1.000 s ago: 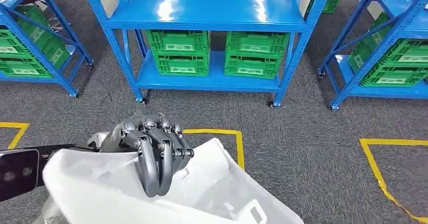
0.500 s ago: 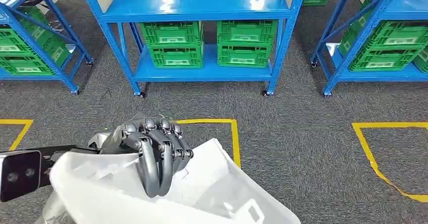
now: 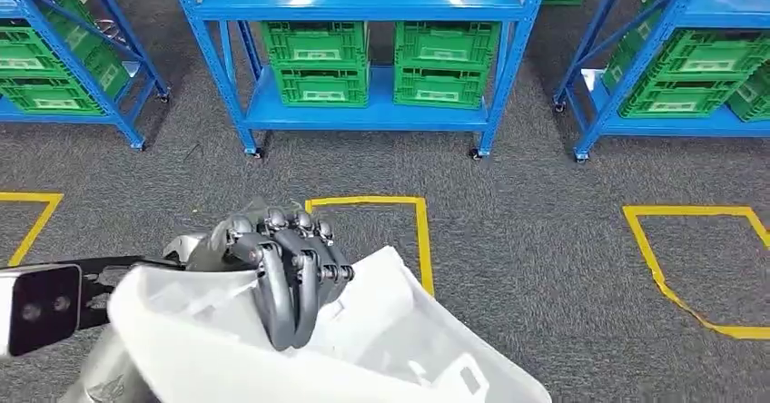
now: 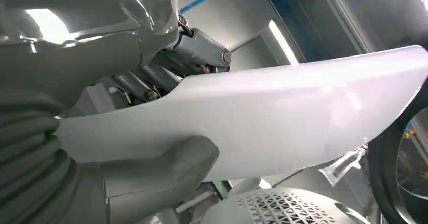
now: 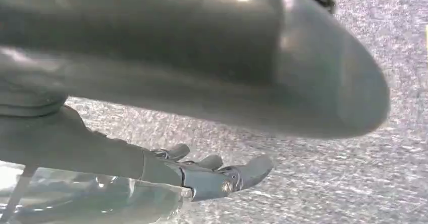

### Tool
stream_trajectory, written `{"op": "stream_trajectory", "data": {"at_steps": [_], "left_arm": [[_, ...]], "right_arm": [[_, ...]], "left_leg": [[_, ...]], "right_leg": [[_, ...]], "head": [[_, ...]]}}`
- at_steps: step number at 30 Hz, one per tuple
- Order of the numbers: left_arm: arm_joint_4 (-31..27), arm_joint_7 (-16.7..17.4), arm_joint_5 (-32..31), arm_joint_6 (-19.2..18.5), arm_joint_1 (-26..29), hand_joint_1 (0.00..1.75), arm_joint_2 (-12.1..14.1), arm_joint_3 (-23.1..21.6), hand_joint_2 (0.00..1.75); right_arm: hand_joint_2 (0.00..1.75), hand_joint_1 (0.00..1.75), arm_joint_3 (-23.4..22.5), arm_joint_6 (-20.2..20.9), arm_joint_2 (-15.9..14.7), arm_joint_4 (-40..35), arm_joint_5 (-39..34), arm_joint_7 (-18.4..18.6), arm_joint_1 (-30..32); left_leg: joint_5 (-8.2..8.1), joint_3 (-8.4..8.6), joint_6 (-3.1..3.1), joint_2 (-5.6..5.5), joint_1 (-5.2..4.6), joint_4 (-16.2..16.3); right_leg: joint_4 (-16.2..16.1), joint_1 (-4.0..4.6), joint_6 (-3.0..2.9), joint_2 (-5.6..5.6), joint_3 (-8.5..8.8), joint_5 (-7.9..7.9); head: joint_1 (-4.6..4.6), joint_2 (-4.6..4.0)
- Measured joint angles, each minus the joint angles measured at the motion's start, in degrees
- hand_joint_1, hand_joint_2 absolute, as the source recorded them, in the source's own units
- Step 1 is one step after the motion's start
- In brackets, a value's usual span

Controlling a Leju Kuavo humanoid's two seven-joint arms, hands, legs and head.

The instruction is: Take the parts from the cabinet and place them on the table.

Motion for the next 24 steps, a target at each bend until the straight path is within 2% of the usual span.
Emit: {"op": "stream_trajectory", "data": {"at_steps": [1, 2, 3, 4, 5, 6, 7, 9, 10, 11, 13, 14, 15, 16, 17, 18, 19, 20, 21, 22, 24], "left_arm": [[0.1, 0.0, 0.0, 0.0, 0.0, 1.64, 0.0, 0.0, 1.75], [0.2, 0.0, 0.0, 0.0, 0.0, 1.64, 0.0, 0.0, 1.75], [0.2, 0.0, 0.0, 0.0, 0.0, 1.64, 0.0, 0.0, 1.75], [0.2, 0.0, 0.0, 0.0, 0.0, 1.64, 0.0, 0.0, 1.75], [0.2, -0.1, 0.0, 0.0, 0.0, 1.64, 0.0, 0.0, 1.75], [0.2, -0.1, 0.0, 0.1, 0.1, 1.64, -0.1, 0.0, 1.75], [0.2, -0.1, 0.0, 0.1, 0.0, 1.64, -0.1, 0.0, 1.75], [0.3, -0.2, 0.0, 0.1, 0.1, 1.64, -0.1, 0.0, 1.75], [0.4, -0.2, 0.0, 0.1, 0.2, 1.64, 0.0, 0.0, 1.75], [0.4, -0.2, 0.0, 0.1, 0.2, 1.64, 0.1, 0.0, 1.75], [0.4, -0.1, -0.1, 0.1, 0.3, 1.64, 0.1, 0.0, 1.75], [0.4, -0.1, -0.3, 0.1, 0.3, 1.64, 0.1, 0.0, 1.75], [0.5, -0.1, -0.5, 0.1, 0.3, 1.64, 0.2, 0.0, 1.75], [0.5, -0.1, -0.5, 0.1, 0.4, 1.64, 0.2, 0.0, 1.75], [0.5, -0.1, -0.5, 0.1, 0.4, 1.64, 0.3, 0.0, 1.75], [0.5, -0.2, -0.5, 0.1, 0.4, 1.64, 0.3, 0.0, 1.75], [0.5, -0.2, -0.4, 0.0, 0.4, 1.64, 0.3, 0.0, 1.75], [0.5, -0.1, -0.4, -0.2, 0.2, 1.64, 0.2, 0.0, 1.75], [0.5, -0.2, -0.4, -0.3, 0.1, 1.64, 0.1, 0.0, 1.75], [0.6, -0.2, -0.4, -0.3, 0.1, 1.64, 0.1, 0.0, 1.75], [0.6, -0.1, -0.5, -0.4, -0.1, 1.64, 0.2, -0.1, 1.75]], "right_arm": [[0.0, 0.0, 0.0, 0.0, 0.0, 0.0, 0.0, 0.0, 0.0], [0.0, 0.0, -0.1, 0.0, -0.1, 0.0, 0.0, 0.0, 0.0], [0.0, 0.0, -0.1, 0.0, -0.2, 0.0, 0.0, 0.0, -0.1], [0.0, 0.0, -0.1, 0.0, -0.2, 0.0, 0.0, 0.0, -0.1], [0.0, 0.0, -0.1, 0.0, -0.1, 0.0, 0.0, 0.0, -0.3], [0.0, 0.0, -0.1, 0.0, -0.3, 0.0, 0.0, 0.0, -0.4], [0.0, 0.0, -0.1, 0.0, -0.2, 0.0, 0.0, 0.0, -0.3], [0.0, 0.0, -0.1, 0.0, -0.1, 0.1, 0.0, 0.0, -0.2], [0.0, 0.0, -0.1, 0.1, 0.0, 0.1, 0.0, -0.3, -0.1], [0.0, 0.0, -0.1, 0.1, -0.2, 0.1, 0.0, -0.6, -0.1], [0.0, 0.0, -0.1, 0.1, -0.1, 0.1, 0.0, -1.0, -0.1], [0.0, 0.0, -0.1, 0.1, -0.1, 0.1, 0.0, -1.1, 0.0], [0.0, 0.0, -0.1, 0.1, -0.1, 0.1, 0.0, -1.4, 0.0], [0.0, 0.0, -0.1, 0.1, -0.1, 0.1, 0.0, -1.7, 0.0], [0.0, 0.0, -0.1, 0.1, -0.1, 0.1, 0.0, -1.9, 0.0], [0.0, 0.0, -0.1, 0.1, -0.1, 0.1, 0.0, -2.0, 0.1], [0.0, 0.0, 0.0, 0.1, -0.1, 0.1, 0.0, -2.3, 0.1], [0.0, 0.0, 0.0, 0.2, -0.1, 0.1, 0.0, -2.5, 0.1], [0.0, 0.0, 0.1, 0.5, -0.1, 0.1, -0.2, -2.7, 0.0], [0.0, 0.0, 0.1, 1.0, -0.1, 0.1, -0.5, -2.8, 0.1], [0.0, 0.0, 0.1, 1.5, -0.2, 0.2, -0.9, -2.9, 0.0]], "left_leg": [[0.51, -1.05, -0.18, 0.04, 0.11, 0.4], [0.92, -2.23, -0.46, 0.06, 0.28, 1.0], [1.19, -3.45, -0.81, 0.06, 0.5, 1.9], [1.37, -4.54, -1.13, 0.05, 0.53, 3.1], [1.49, -5.72, -1.41, 0.04, 0.29, 4.0], [1.79, -6.08, -1.71, 0.15, 0.3, 4.5], [2.14, -6.18, -1.95, 0.15, 0.28, 4.7], [3.07, -6.53, -2.33, 0.13, 0.5, 4.7], [2.4, -6.89, -2.71, 0.0, 0.73, 5.0], [-0.66, -7.36, -3.21, -0.13, 0.76, 6.5], [-8.18, -9.36, -3.89, -0.29, 1.14, 14.8], [-10.52, -10.23, -4.02, -0.31, 1.25, 19.5], [-10.98, -10.39, -4.02, -0.32, 1.29, 22.7], [-9.9, -9.51, -3.94, -0.34, 1.29, 23.3], [-7.96, -7.6, -3.77, -0.37, 1.29, 21.8], [-5.93, -4.44, -3.46, -0.41, 1.25, 18.1], [-5.05, -0.06, -2.87, -0.6, 1.14, 12.5], [-6.41, 4.3, -2.13, -2.02, 1.01, 7.0], [-8.33, 7.24, -1.88, -2.51, 0.84, 2.0], [-8.17, 6.94, -2.41, -2.43, 0.66, 2.3], [-6.93, 6.21, -1.84, -2.24, 0.2, 2.0]], "right_leg": [[-0.2, -0.22, 1.02, -0.01, 1.13, 1.53], [-2.7, -0.47, 2.04, -0.03, 3.44, 3.57], [-7.1, -0.72, 2.76, -0.07, 6.76, 5.03], [-12.5, -0.99, 2.82, -0.16, 10.61, 4.74], [-16.7, -0.47, 2.43, -0.1, 13.24, 2.13], [-17.3, -0.28, 1.16, 0.03, 13.13, 1.67], [-17.4, -0.34, 1.2, 0.07, 12.55, 1.79], [-16.9, -0.21, 0.19, 0.05, 12.14, 2.42], [-16.9, -0.61, -0.51, -0.22, 11.32, 3.03], [-17.0, -0.57, -0.99, -0.25, 10.93, 3.59], [-16.9, -0.55, -1.3, -0.28, 9.47, 4.97], [-16.8, -0.51, -1.31, -0.29, 8.62, 5.67], [-16.8, -0.49, -1.23, -0.29, 7.75, 6.32], [-16.8, -0.48, -1.13, -0.29, 6.94, 6.93], [-16.8, -0.45, -1.01, -0.28, 6.17, 7.55], [-16.8, -0.38, -0.9, -0.25, 5.43, 8.22], [-16.8, -0.31, -0.75, -0.07, 4.82, 8.91], [-16.8, -0.51, -0.5, 0.23, 4.59, 9.41], [-16.8, -0.03, -0.02, 0.25, 4.33, 9.98], [-17.3, -0.4, 0.47, 0.32, 4.33, 10.78], [-18.1, -0.59, 1.34, 0.74, 4.23, 12.32]], "head": [[0.0, 0.0], [0.0, 0.0], [0.0, 0.0], [0.0, 0.0], [0.18, 0.0], [-0.09, 0.0], [-0.02, 0.0], [-0.06, 0.0], [0.02, 0.0], [-0.2, 0.0], [-0.28, 0.0], [-0.31, 0.0], [-0.31, 0.0], [-0.31, 0.0], [-0.31, 0.0], [-0.31, 0.0], [-0.33, 0.0], [-0.31, 0.0], [-0.22, 0.0], [-0.17, 0.0], [-0.57, 0.0]]}}
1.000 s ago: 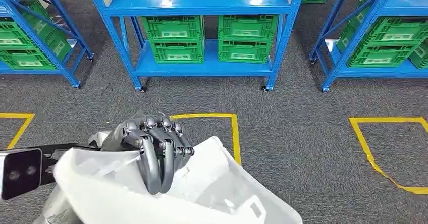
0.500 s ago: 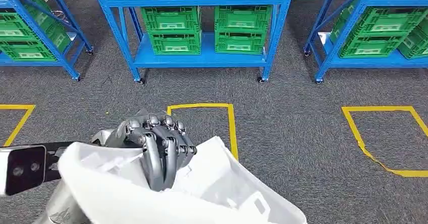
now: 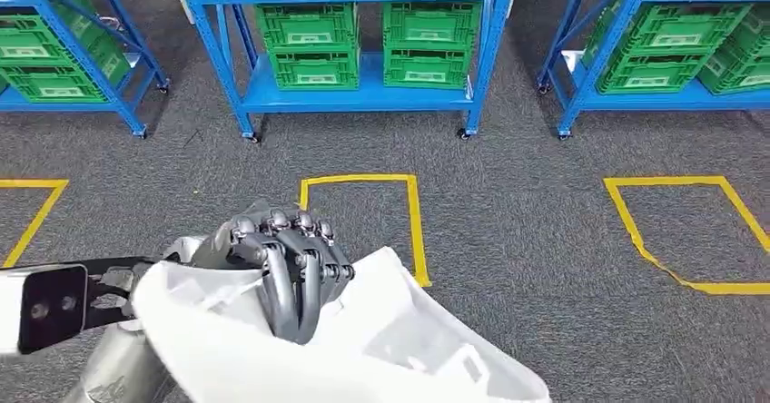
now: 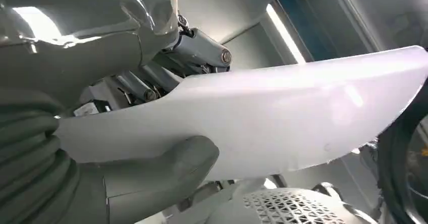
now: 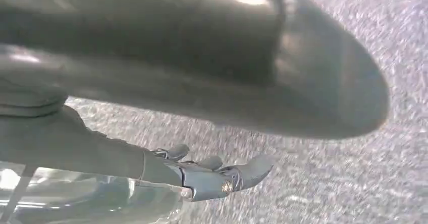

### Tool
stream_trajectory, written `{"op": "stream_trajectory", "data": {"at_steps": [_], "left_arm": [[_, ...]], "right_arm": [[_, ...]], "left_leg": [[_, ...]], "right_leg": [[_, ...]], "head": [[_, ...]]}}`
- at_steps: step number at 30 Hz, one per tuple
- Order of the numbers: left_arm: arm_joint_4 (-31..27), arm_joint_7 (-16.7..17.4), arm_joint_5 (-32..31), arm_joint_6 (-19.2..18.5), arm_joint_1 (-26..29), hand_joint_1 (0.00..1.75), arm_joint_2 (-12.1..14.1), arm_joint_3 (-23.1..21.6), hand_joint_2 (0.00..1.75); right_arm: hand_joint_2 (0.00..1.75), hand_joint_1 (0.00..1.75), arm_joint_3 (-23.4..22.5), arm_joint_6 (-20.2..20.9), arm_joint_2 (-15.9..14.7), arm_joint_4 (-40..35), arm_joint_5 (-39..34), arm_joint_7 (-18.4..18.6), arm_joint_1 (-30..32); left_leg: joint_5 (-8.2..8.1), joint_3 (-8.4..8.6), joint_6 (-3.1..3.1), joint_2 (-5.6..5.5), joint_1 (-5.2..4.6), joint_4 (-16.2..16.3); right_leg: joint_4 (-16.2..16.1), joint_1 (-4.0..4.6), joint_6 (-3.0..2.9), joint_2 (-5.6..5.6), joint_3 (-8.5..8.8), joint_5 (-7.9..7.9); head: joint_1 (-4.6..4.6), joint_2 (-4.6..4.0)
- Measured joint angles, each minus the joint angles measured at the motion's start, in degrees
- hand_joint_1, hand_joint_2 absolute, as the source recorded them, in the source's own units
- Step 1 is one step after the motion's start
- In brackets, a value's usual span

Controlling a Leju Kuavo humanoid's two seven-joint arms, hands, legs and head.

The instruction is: Take the parts from the cabinet and place them on the table.

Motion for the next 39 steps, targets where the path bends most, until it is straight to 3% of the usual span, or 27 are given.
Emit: {"op": "stream_trajectory", "data": {"at_steps": [1, 2, 3, 5, 6, 7, 9, 10, 12, 15, 16, 17, 18, 20, 21, 23, 25, 26, 27, 28, 31, 32, 34, 36, 37, 38, 39], "left_arm": [[0.0, 0.0, 0.0, 0.0, 0.0, 1.64, 0.0, 0.0, 1.75], [0.1, 0.0, 0.0, 0.0, -0.1, 1.64, 0.0, -0.1, 1.75], [0.1, 0.0, -0.1, 0.0, -0.3, 1.64, -0.1, -0.1, 1.75], [0.3, 0.1, -0.3, -0.2, -0.2, 1.64, 0.0, -0.2, 1.75], [0.4, 0.1, -0.3, -0.2, -0.2, 1.64, 0.0, -0.4, 1.75], [0.5, 0.1, -0.3, -0.2, -0.2, 1.64, 0.0, -0.5, 1.75], [0.8, 0.1, -0.3, -0.2, -0.3, 1.64, 0.0, -0.8, 1.75], [1.0, 0.1, -0.3, -0.1, -0.5, 1.64, 0.0, -0.9, 1.75], [1.1, -0.1, -0.3, 0.0, -0.9, 1.64, -0.2, -1.0, 1.75], [1.4, -0.1, -0.2, 0.0, -1.3, 1.64, -0.2, -1.3, 1.75], [1.5, -0.1, -0.2, 0.0, -1.2, 1.64, -0.1, -1.4, 1.75], [1.6, -0.1, -0.2, 0.0, -1.2, 1.64, -0.1, -1.4, 1.75], [1.7, -0.1, -0.2, 0.1, -1.3, 1.64, 0.0, -1.4, 1.75], [1.8, -0.1, -0.2, 0.1, -1.3, 1.64, 0.0, -1.4, 1.75], [1.9, -0.1, -0.2, 0.1, -1.3, 1.64, 0.0, -1.5, 1.75], [2.2, -0.4, -0.3, 0.2, -1.2, 1.64, 0.1, -1.7, 1.75], [2.6, -1.2, -0.9, 0.2, -1.3, 1.64, 0.1, -1.8, 1.75], [2.8, -1.5, -1.2, 0.2, -1.4, 1.64, 0.1, -1.8, 1.75], [2.9, -1.7, -1.3, 0.2, -1.6, 1.64, 0.1, -1.8, 1.75], [3.0, -1.9, -1.3, 0.1, -1.8, 1.64, 0.1, -1.8, 1.75], [3.6, -2.1, -1.4, 0.1, -2.0, 1.64, 0.1, -1.9, 1.75], [3.8, -2.2, -1.4, 0.1, -2.1, 1.64, 0.1, -1.9, 1.75], [4.3, -2.3, -1.3, 0.5, -2.1, 1.64, 0.0, -2.1, 1.75], [4.8, -2.3, -1.3, 0.6, -2.1, 1.64, 0.0, -2.3, 1.75], [5.1, -2.3, -1.3, 0.6, -2.1, 1.64, 0.0, -2.5, 1.75], [5.4, -2.3, -1.3, 0.6, -2.1, 1.64, 0.0, -2.6, 1.75], [5.6, -2.3, -1.3, 0.6, -2.1, 1.64, 0.0, -2.6, 1.75]], "right_arm": [[0.0, 0.0, -0.1, 0.1, 0.0, 0.1, -0.2, -0.1, 0.1], [0.0, 0.0, -0.2, 0.1, 0.0, 0.3, -0.3, -0.1, 0.2], [0.0, 0.0, -0.2, 0.1, -0.1, 0.5, -0.3, -0.1, 0.1], [0.0, 0.0, -0.2, -0.5, -0.2, 0.9, -0.2, -0.2, -0.1], [0.0, 0.0, -0.2, -0.9, -0.3, 1.2, -0.1, -0.2, -0.2], [0.0, 0.0, -0.2, -1.4, -0.3, 1.5, -0.1, -0.1, -0.3], [0.0, 0.0, -0.2, -2.2, -0.4, 2.2, -0.1, 0.0, -0.4], [0.0, 0.0, -0.2, -2.6, -0.7, 2.4, -0.1, 0.0, -0.6], [0.0, 0.0, -0.2, -3.0, -1.2, 2.8, -0.1, 0.2, -1.2], [0.0, 0.0, -0.3, -3.1, -1.5, 3.5, -0.1, 0.2, -1.4], [0.0, 0.0, -0.3, -3.1, -1.5, 3.7, -0.1, 0.2, -1.2], [0.0, 0.0, -0.3, -3.1, -1.5, 3.9, 0.0, 0.3, -1.2], [0.0, 0.0, -0.3, -3.1, -1.6, 4.1, 0.0, 0.3, -1.2], [0.0, 0.0, -0.3, -3.1, -1.6, 4.4, 0.1, 0.4, -1.2], [0.0, 0.0, -0.3, -3.1, -1.6, 4.7, 0.1, 0.5, -1.2], [0.0, 0.0, -0.3, -3.7, -1.6, 5.1, 0.1, 0.8, -1.2], [0.0, 0.0, -0.4, -4.6, -1.7, 5.9, 0.3, 1.2, -1.2], [0.0, 0.0, -0.4, -4.9, -1.7, 6.2, 0.3, 1.3, -1.3], [0.0, 0.0, -0.4, -5.1, -1.7, 6.4, 0.4, 1.4, -1.3], [0.0, 0.0, -0.4, -5.5, -1.7, 6.6, 0.4, 1.5, -1.3], [0.0, 0.0, -0.5, -6.8, -1.9, 7.1, 0.4, 2.9, -1.4], [0.0, 0.0, -0.7, -7.1, -2.0, 7.3, 0.3, 3.6, -1.4], [0.0, 0.0, -0.9, -7.1, -2.1, 7.5, 0.0, 5.2, -1.4], [0.0, 0.0, -1.2, -6.6, -2.1, 7.7, -0.2, 6.3, -1.4], [0.0, 0.0, -1.4, -6.6, -2.1, 7.7, -0.4, 6.8, -1.5], [0.0, 0.0, -1.4, -6.5, -2.1, 7.8, -0.5, 7.0, -1.4], [0.0, 0.0, -1.5, -6.4, -2.1, 7.9, -0.6, 7.2, -1.4]], "left_leg": [[1.28, -0.88, 0.44, 0.59, 0.38, -0.9], [2.3, -1.03, 0.85, 1.08, 0.51, -1.3], [3.47, -2.33, 1.57, 1.09, 0.4, -1.4], [5.09, -4.47, 1.76, 1.59, 0.02, -1.3], [5.96, -5.62, 1.84, 1.75, -0.13, -1.2], [6.75, -6.85, 1.83, 1.89, -0.24, -1.0], [8.22, -9.36, 1.68, 1.98, -0.31, -0.4], [8.87, -10.53, 1.54, 1.97, -0.31, 0.1], [9.62, -12.14, 1.03, 1.94, -0.59, 1.6], [11.66, -12.67, 0.02, 2.23, -0.18, 1.3], [12.23, -12.98, -0.31, 2.14, -0.2, 1.2], [9.84, -13.54, -0.88, 1.82, 0.13, 2.1], [5.8, -14.29, -1.43, 1.77, 0.39, 4.6], [-1.26, -16.05, -2.37, 1.78, 0.97, 13.4], [-2.53, -16.58, -2.64, 1.78, 1.21, 17.3], [0.06, -15.11, -2.92, 1.79, 1.64, 19.8], [3.54, -8.84, -2.82, 1.78, 1.82, 13.0], [3.11, -4.63, -2.62, 1.67, 1.82, 7.7], [0.33, -0.54, -2.23, 1.48, 1.55, 1.9], [-0.45, 0.42, -1.88, 1.44, 1.37, -0.6], [1.01, -1.24, -0.37, 1.53, 0.7, -0.4], [2.13, -1.86, 0.29, 1.83, 1.18, -1.0], [3.6, -3.68, 1.28, 1.68, 0.9, -1.1], [5.23, -5.39, 1.41, 1.71, 0.51, -1.0], [6.0, -6.28, 1.42, 1.74, 0.32, -1.0], [6.75, -7.29, 1.37, 1.74, 0.19, -0.9], [7.41, -8.28, 1.28, 1.74, 0.12, -0.7]], "right_leg": [[-0.5, 0.26, 0.31, 0.21, -0.27, 0.51], [0.8, 0.17, -0.24, -0.19, -1.38, -1.53], [4.1, 0.27, -1.17, -0.27, -2.78, -5.34], [12.8, 0.28, -1.8, -0.36, -4.96, -11.11], [16.9, 0.29, -1.35, -0.36, -5.43, -12.07], [19.3, 0.29, -0.66, -0.36, -5.15, -11.38], [16.5, 0.29, 0.83, -0.38, -1.23, -7.53], [12.3, 0.29, 0.84, -0.38, 2.25, -6.78], [-0.4, 0.81, -0.67, -0.52, 11.68, -10.93], [-0.8, 1.29, -1.85, -0.53, 10.62, -10.81], [-1.1, 0.74, -2.32, -0.64, 10.18, -9.92], [-1.0, 0.65, -2.64, -0.99, 9.47, -9.2], [-1.0, 0.62, -3.09, -1.07, 8.64, -8.41], [-0.9, 0.62, -3.11, -1.08, 6.93, -6.69], [-0.9, 0.61, -3.0, -1.09, 5.97, -5.88], [-0.6, 0.52, -2.66, -1.09, 3.78, -4.33], [-0.1, 0.4, -2.2, -1.07, 1.79, -3.12], [0.0, 0.38, -1.98, -1.03, 1.32, -2.48], [0.0, 0.61, -1.54, -0.92, 0.95, -1.92], [0.0, 0.55, -1.11, -1.02, 0.84, -1.34], [-1.2, 0.34, 0.26, -1.01, 0.63, 0.71], [-0.4, 0.09, -0.01, -1.02, 0.02, -0.15], [5.1, 0.19, -1.36, -0.96, -2.4, -6.8], [13.9, 0.3, -1.46, -0.93, -4.59, -11.61], [17.5, 0.29, -0.9, -0.93, -5.19, -11.41], [19.2, 0.28, -0.03, -0.94, -4.9, -9.63], [17.8, 0.29, 0.66, -0.94, -3.05, -7.66]], "head": [[0.09, 0.0], [0.15, 0.0], [0.44, 0.0], [0.61, 0.0], [0.61, 0.0], [0.61, 0.0], [0.61, 0.0], [0.61, 0.0], [0.66, 0.0], [0.55, 0.0], [0.59, 0.0], [0.61, 0.0], [0.39, 0.0], [0.31, 0.0], [0.31, 0.0], [0.31, 0.0], [0.31, 0.0], [0.26, 0.0], [0.26, 0.0], [0.46, 0.0], [0.37, 0.0], [0.37, 0.0], [0.63, 0.0], [0.72, 0.0], [0.74, 0.0], [0.74, 0.0], [0.74, 0.0]]}}
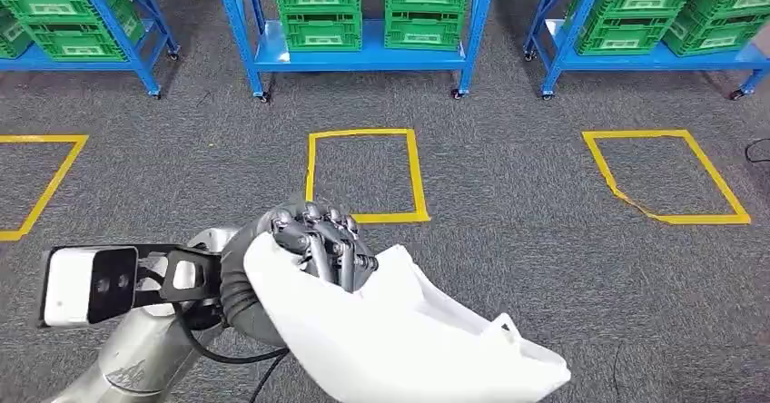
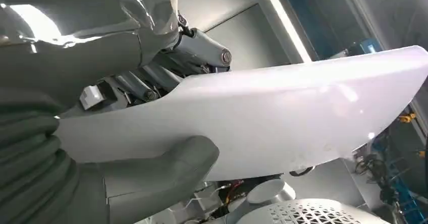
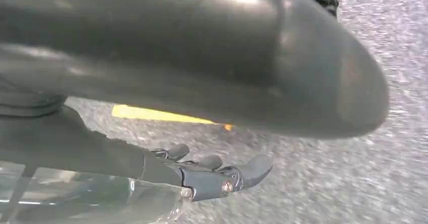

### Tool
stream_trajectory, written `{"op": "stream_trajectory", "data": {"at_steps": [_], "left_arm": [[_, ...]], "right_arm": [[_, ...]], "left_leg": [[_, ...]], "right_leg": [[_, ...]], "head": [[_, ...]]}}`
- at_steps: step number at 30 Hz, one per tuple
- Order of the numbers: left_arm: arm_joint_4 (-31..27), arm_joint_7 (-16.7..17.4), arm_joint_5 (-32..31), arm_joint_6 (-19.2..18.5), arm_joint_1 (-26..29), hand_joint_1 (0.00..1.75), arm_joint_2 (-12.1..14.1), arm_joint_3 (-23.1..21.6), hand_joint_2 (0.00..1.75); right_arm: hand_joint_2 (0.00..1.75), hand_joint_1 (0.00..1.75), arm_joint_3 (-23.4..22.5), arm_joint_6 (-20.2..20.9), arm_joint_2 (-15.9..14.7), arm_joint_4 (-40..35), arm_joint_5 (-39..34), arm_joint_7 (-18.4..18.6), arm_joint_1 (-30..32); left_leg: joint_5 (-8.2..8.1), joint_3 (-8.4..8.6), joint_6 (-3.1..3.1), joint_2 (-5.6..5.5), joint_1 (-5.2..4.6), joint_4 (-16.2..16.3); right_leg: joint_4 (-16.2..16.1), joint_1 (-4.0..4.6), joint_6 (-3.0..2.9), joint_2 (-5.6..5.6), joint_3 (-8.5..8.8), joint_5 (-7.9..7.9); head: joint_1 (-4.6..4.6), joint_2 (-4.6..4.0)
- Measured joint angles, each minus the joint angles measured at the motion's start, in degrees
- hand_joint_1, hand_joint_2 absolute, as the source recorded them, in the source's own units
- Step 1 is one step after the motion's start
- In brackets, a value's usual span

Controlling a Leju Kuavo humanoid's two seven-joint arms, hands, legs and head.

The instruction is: Take the parts from the cabinet and place them on the table.

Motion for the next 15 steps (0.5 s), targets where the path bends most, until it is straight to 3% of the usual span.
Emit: {"op": "stream_trajectory", "data": {"at_steps": [1, 2, 3, 4, 7, 8, 9, 11, 12, 13, 14, 15], "left_arm": [[0.1, 0.0, 0.0, 0.0, 0.0, 1.64, 0.0, 0.0, 1.75], [0.2, 0.0, 0.0, 0.0, -0.1, 1.64, 0.1, -0.1, 1.75], [0.2, 0.0, 0.0, 0.0, -0.1, 1.64, 0.1, -0.1, 1.75], [0.2, 0.0, 0.0, 0.0, -0.1, 1.64, 0.1, 0.0, 1.75], [0.4, -0.1, -0.1, 0.0, -0.1, 1.64, 0.2, -0.1, 1.75], [0.4, -0.1, -0.1, 0.1, -0.1, 1.64, 0.2, -0.1, 1.75], [0.4, -0.1, -0.2, 0.1, -0.1, 1.64, 0.3, -0.1, 1.75], [0.4, -0.1, -0.4, 0.2, 0.0, 1.64, 0.4, -0.1, 1.75], [0.4, 0.0, -0.7, 0.3, 0.0, 1.64, 0.4, -0.2, 1.75], [0.5, 0.0, -0.8, 0.5, 0.1, 1.64, 0.4, -0.2, 1.75], [0.7, 0.0, -0.9, 0.5, 0.2, 1.64, 0.5, -0.2, 1.75], [0.7, 0.0, -1.0, 0.5, 0.2, 1.64, 0.5, -0.2, 1.75]], "right_arm": [[0.0, 0.0, 0.0, 0.1, 0.0, 0.0, -0.1, 0.0, 0.0], [0.0, 0.0, -0.1, 0.2, -0.2, 0.0, -0.1, 0.0, 0.0], [0.0, 0.0, -0.1, 0.3, -0.3, 0.0, -0.1, 0.0, -0.2], [0.0, 0.0, -0.2, 0.4, -0.4, 0.0, -0.2, 0.0, -0.2], [0.0, 0.0, -0.3, 0.4, -0.3, 0.1, -0.2, 0.1, -0.2], [0.0, 0.0, -0.4, 0.4, -0.1, 0.1, -0.3, 0.0, -0.1], [0.0, 0.0, -0.5, 0.4, -0.2, 0.1, -0.5, 0.0, -0.2], [0.0, 0.0, -1.0, 0.2, 0.1, 0.1, -1.0, 0.1, -0.3], [0.0, 0.0, -1.1, -0.3, 0.3, 0.1, -1.2, 0.0, -0.3], [0.0, 0.0, -1.3, -0.5, 0.5, -0.1, -1.3, 0.0, -0.2], [0.0, 0.0, -1.4, -0.6, 0.6, -0.1, -1.4, 0.1, -0.2], [0.0, 0.0, -1.6, -0.6, 0.8, -0.2, -1.4, 0.1, -0.2]], "left_leg": [[0.41, -0.64, -0.13, 0.0, -0.04, 0.1], [0.82, -1.38, -0.36, 0.0, -0.07, 0.6], [0.93, -1.96, -0.59, 0.01, -0.32, 1.2], [1.07, -2.37, -0.81, 0.15, -0.45, 1.8], [1.77, -2.54, -1.79, 0.19, -0.28, 1.8], [1.58, -2.96, -2.1, 0.13, -0.07, 2.3], [-0.64, -3.57, -2.62, -0.01, 0.02, 3.9], [-6.54, -6.67, -3.5, -0.02, 0.6, 12.4], [-8.49, -8.28, -3.74, -0.03, 0.79, 17.1], [-9.28, -9.22, -3.89, -0.03, 0.93, 20.4], [-8.61, -8.67, -3.9, -0.02, 0.98, 20.5], [-6.89, -6.71, -3.8, -0.03, 1.01, 17.6]], "right_leg": [[-3.2, 0.0, 0.22, 0.0, 2.7, 1.07], [-9.6, 0.0, -0.01, -0.02, 7.32, 1.16], [-15.3, 0.13, -0.65, -0.01, 11.44, -0.61], [-18.6, 0.45, -1.35, 0.09, 13.0, -2.31], [-18.5, 0.7, -2.63, 0.05, 12.14, -2.19], [-18.7, 0.11, -3.2, -0.1, 12.0, -1.74], [-18.6, 0.16, -3.79, -0.1, 11.81, -1.36], [-18.6, 0.25, -4.1, -0.17, 11.5, -0.82], [-18.5, 0.31, -4.11, -0.17, 11.08, -0.56], [-18.4, 0.35, -4.04, -0.15, 10.73, -0.29], [-18.3, 0.36, -3.89, -0.11, 10.49, -0.18], [-18.2, 0.37, -3.83, -0.08, 10.37, -0.15]], "head": [[0.02, 0.0], [0.02, 0.0], [0.04, 0.0], [-0.11, 0.0], [0.0, 0.0], [0.11, 0.0], [-0.11, 0.0], [-0.26, 0.0], [-0.26, 0.0], [-0.26, 0.0], [-0.28, 0.0], [-0.28, 0.0]]}}
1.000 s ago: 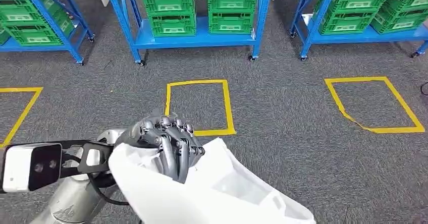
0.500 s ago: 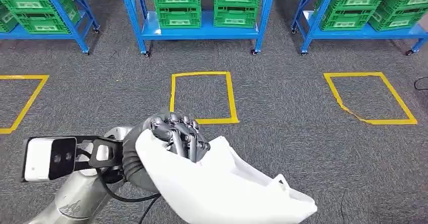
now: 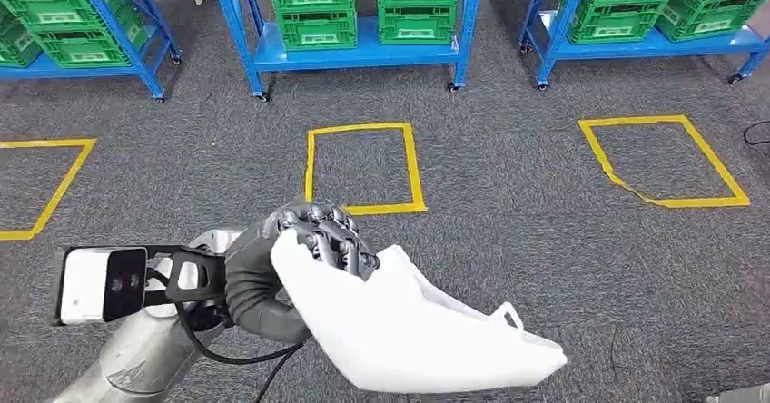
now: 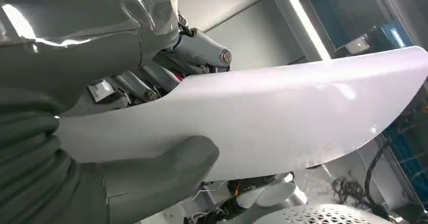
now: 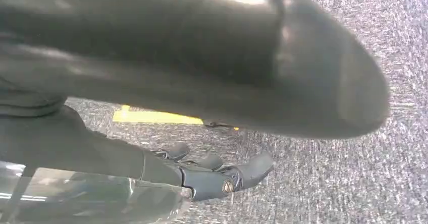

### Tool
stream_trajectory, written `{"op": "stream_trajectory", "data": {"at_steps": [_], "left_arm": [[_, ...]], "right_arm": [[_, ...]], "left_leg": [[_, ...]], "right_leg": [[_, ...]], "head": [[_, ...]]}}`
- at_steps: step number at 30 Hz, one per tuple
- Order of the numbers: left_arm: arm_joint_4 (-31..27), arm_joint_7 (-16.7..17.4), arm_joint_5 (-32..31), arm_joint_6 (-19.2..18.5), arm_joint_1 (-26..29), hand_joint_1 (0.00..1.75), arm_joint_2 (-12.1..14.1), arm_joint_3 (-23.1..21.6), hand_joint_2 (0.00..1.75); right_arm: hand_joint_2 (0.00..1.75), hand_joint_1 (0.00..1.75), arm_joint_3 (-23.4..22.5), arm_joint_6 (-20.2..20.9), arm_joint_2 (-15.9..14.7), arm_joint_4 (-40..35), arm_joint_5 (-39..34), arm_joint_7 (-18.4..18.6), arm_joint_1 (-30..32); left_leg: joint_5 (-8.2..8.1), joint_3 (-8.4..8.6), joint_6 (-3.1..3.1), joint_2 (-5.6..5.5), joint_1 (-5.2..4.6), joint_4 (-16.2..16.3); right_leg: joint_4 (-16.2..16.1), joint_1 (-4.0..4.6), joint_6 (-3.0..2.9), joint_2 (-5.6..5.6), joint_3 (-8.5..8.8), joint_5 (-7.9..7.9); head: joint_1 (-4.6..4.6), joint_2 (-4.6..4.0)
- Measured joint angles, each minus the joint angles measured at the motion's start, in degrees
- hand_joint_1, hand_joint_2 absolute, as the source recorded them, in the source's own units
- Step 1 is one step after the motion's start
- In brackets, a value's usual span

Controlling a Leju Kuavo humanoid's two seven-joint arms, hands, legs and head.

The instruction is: Take the parts from the cabinet and place them on the table.

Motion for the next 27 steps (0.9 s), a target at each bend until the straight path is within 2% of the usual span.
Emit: {"op": "stream_trajectory", "data": {"at_steps": [2, 3, 4, 5, 7, 8, 9, 10, 12, 13, 14, 15, 16, 17, 18, 19, 20, 22, 23, 24, 25, 27], "left_arm": [[0.0, 0.0, 0.0, 0.0, -0.1, 1.64, 0.0, 0.0, 1.75], [0.0, 0.0, 0.0, 0.0, -0.2, 1.64, 0.0, 0.0, 1.75], [0.0, 0.0, 0.0, 0.0, -0.2, 1.64, 0.0, 0.0, 1.75], [0.0, 0.0, 0.0, 0.1, -0.2, 1.64, 0.0, 0.0, 1.75], [0.0, 0.0, -0.1, 0.1, -0.3, 1.64, 0.0, 0.0, 1.75], [0.0, 0.0, -0.1, 0.1, -0.3, 1.64, 0.0, 0.0, 1.75], [0.0, 0.1, -0.1, 0.2, -0.4, 1.64, -0.1, -0.1, 1.75], [0.0, 0.1, -0.1, 0.4, -0.8, 1.64, -0.1, -0.2, 1.75], [0.1, 0.5, -0.4, 1.0, -0.8, 1.64, -0.2, -0.5, 1.75], [0.3, 0.6, -0.7, 1.2, -0.8, 1.64, -0.2, -0.7, 1.75], [0.3, 0.7, -0.9, 1.2, -0.8, 1.64, -0.1, -0.9, 1.75], [0.4, 0.7, -0.9, 1.2, -0.8, 1.64, -0.1, -1.0, 1.75], [0.4, 0.7, -1.1, 1.2, -0.8, 1.64, 0.0, -1.2, 1.75], [0.4, 0.7, -1.4, 1.2, -0.9, 1.64, 0.0, -1.4, 1.75], [0.4, 0.7, -1.5, 1.3, -1.0, 1.64, 0.0, -1.5, 1.75], [0.3, 0.7, -1.9, 1.4, -1.0, 1.64, 0.0, -1.6, 1.75], [0.3, 0.9, -2.1, 1.5, -1.1, 1.64, 0.0, -1.7, 1.75], [0.3, 0.9, -2.1, 1.5, -1.0, 1.64, 0.2, -2.1, 1.75], [0.3, 0.9, -2.1, 1.5, -1.0, 1.64, 0.3, -2.2, 1.75], [0.3, 0.9, -2.1, 1.5, -1.1, 1.64, 0.4, -2.2, 1.75], [0.3, 0.9, -2.1, 1.5, -1.2, 1.64, 0.4, -2.3, 1.75], [0.3, 1.0, -2.3, 1.7, -1.2, 1.64, 0.4, -2.4, 1.75]], "right_arm": [[0.0, 0.0, -0.2, -0.1, 0.3, -0.2, 0.0, 0.0, -0.1], [0.0, 0.0, -0.2, -0.1, 0.4, -0.2, 0.0, 0.0, -0.1], [0.0, 0.0, -0.2, -0.1, 0.8, -0.3, -0.2, 0.0, -0.3], [0.0, 0.0, -0.4, 0.2, 0.8, -0.3, -0.5, -0.1, -0.3], [0.0, 0.0, -0.8, 0.8, 1.0, -0.5, -0.8, -0.2, -0.4], [0.0, 0.0, -0.8, 1.4, 1.1, -0.8, -0.7, -0.2, -0.4], [0.0, 0.0, -0.8, 1.8, 1.0, -1.1, -0.5, -0.2, -0.4], [0.0, 0.0, -0.8, 2.1, 1.0, -1.4, -0.2, -0.2, -0.4], [0.0, 0.0, -0.8, 2.7, 1.1, -2.5, 0.6, -0.2, -0.2], [0.0, 0.0, -0.8, 2.8, 1.1, -3.0, 1.0, -0.2, -0.1], [0.0, 0.0, -0.7, 2.9, 1.2, -3.3, 1.5, -0.2, 0.0], [0.0, 0.0, -0.6, 2.9, 1.2, -3.6, 1.9, -0.2, 0.1], [0.0, 0.0, -0.5, 2.8, 1.2, -3.8, 2.1, -0.2, 0.1], [0.0, 0.0, -0.4, 2.5, 1.1, -4.0, 2.3, -0.3, 0.1], [0.0, 0.0, -0.3, 2.3, 1.1, -4.1, 2.5, -0.5, 0.1], [0.0, 0.0, -0.1, 2.1, 1.2, -4.1, 2.6, -0.7, 0.1], [0.0, 0.0, 0.1, 2.1, 1.2, -4.1, 2.6, -0.8, 0.0], [0.0, 0.0, 0.4, 2.1, 1.3, -4.1, 2.9, -0.9, 0.0], [0.0, 0.0, 0.6, 2.0, 1.4, -4.1, 2.9, -0.9, 0.0], [0.0, 0.0, 0.7, 2.0, 1.4, -4.1, 2.9, -0.9, -0.1], [0.0, 0.0, 0.7, 1.9, 1.4, -4.1, 2.9, -1.0, 0.0], [0.0, 0.0, 0.9, 1.5, 1.5, -4.1, 2.9, -1.1, 0.2]], "left_leg": [[4.23, 6.24, 0.73, -0.12, -0.13, -10.4], [4.27, 8.36, 1.46, -0.27, -0.34, -14.4], [3.92, 9.45, 1.84, -0.16, -0.54, -15.4], [3.95, 9.21, 1.91, -0.17, -0.81, -15.7], [4.1, 8.94, 2.22, -0.15, -0.97, -15.9], [4.8, 9.52, 2.79, -0.07, -0.38, -17.3], [5.17, 9.74, 3.02, -0.04, -0.44, -17.9], [5.42, 9.56, 3.44, -0.13, -0.36, -18.0], [5.57, 9.12, 3.56, -0.47, -0.47, -18.0], [5.68, 8.94, 3.51, -0.84, -0.47, -17.9], [5.76, 8.84, 3.39, -1.27, -0.47, -17.8], [5.79, 8.79, 3.34, -1.65, -0.43, -17.7], [5.76, 8.72, 3.27, -2.2, -0.33, -17.4], [5.58, 8.5, 3.0, -2.74, -0.22, -16.8], [5.32, 7.98, 2.6, -3.25, -0.22, -16.0], [5.1, 7.28, 2.16, -3.71, -0.63, -15.3], [5.22, 6.87, 2.01, -3.94, -0.62, -15.1], [5.63, 6.57, 1.39, -4.48, -0.33, -15.1], [5.52, 6.38, 1.24, -4.56, -0.25, -15.0], [4.64, 6.09, 0.84, -2.73, -0.27, -14.0], [2.7, 4.77, 0.48, -1.42, -0.2, -11.3], [-1.79, 0.65, 0.12, -0.56, -0.02, -1.9]], "right_leg": [[0.1, 0.17, 0.03, 0.07, 0.18, 0.0], [0.0, 0.12, 0.09, 0.08, 0.08, 0.03], [0.0, 0.54, 0.6, 0.07, -0.35, 0.34], [0.0, 0.17, 0.99, 0.07, -0.61, 0.58], [-0.3, 0.13, 1.45, 0.05, -0.66, 0.86], [-0.4, 0.4, 1.67, 0.04, -0.69, 0.66], [0.8, 0.25, 1.53, 0.06, -1.41, -0.19], [4.3, 0.19, 1.11, 0.1, -3.1, -2.04], [13.9, 0.15, 0.84, 0.09, -7.8, -5.62], [17.8, 0.1, 1.1, 0.09, -9.74, -6.55], [18.3, -0.01, 1.54, 0.09, -10.09, -6.24], [16.2, -0.16, 2.17, 0.09, -9.04, -5.0], [11.5, -0.37, 2.93, 0.12, -6.65, -2.89], [5.3, -0.64, 3.65, 0.66, -3.5, -0.51], [1.0, -1.07, 3.85, 2.42, -1.59, 0.27], [1.3, -0.58, 2.97, 2.51, -1.65, 0.01], [1.6, -0.61, 2.35, 1.81, -1.88, 0.21], [1.8, -0.3, 1.84, 1.34, -2.19, 0.39], [1.7, -0.75, 1.44, 0.91, -2.16, 0.61], [1.6, -0.74, 1.27, 0.55, -2.12, 0.67], [1.6, -0.68, 0.88, 0.2, -2.12, 0.64], [1.7, -0.42, 0.67, -0.79, -2.31, 0.69]], "head": [[0.0, 0.0], [0.07, 0.0], [0.22, 0.0], [0.11, 0.0], [0.09, 0.0], [0.11, 0.0], [0.17, 0.0], [0.24, 0.0], [0.24, 0.0], [0.26, 0.0], [0.24, 0.0], [0.26, 0.0], [0.24, 0.0], [0.26, 0.0], [0.31, 0.0], [0.48, 0.0], [0.35, 0.0], [0.37, 0.0], [0.35, 0.0], [0.33, 0.0], [0.06, 0.0], [0.07, 0.0]]}}
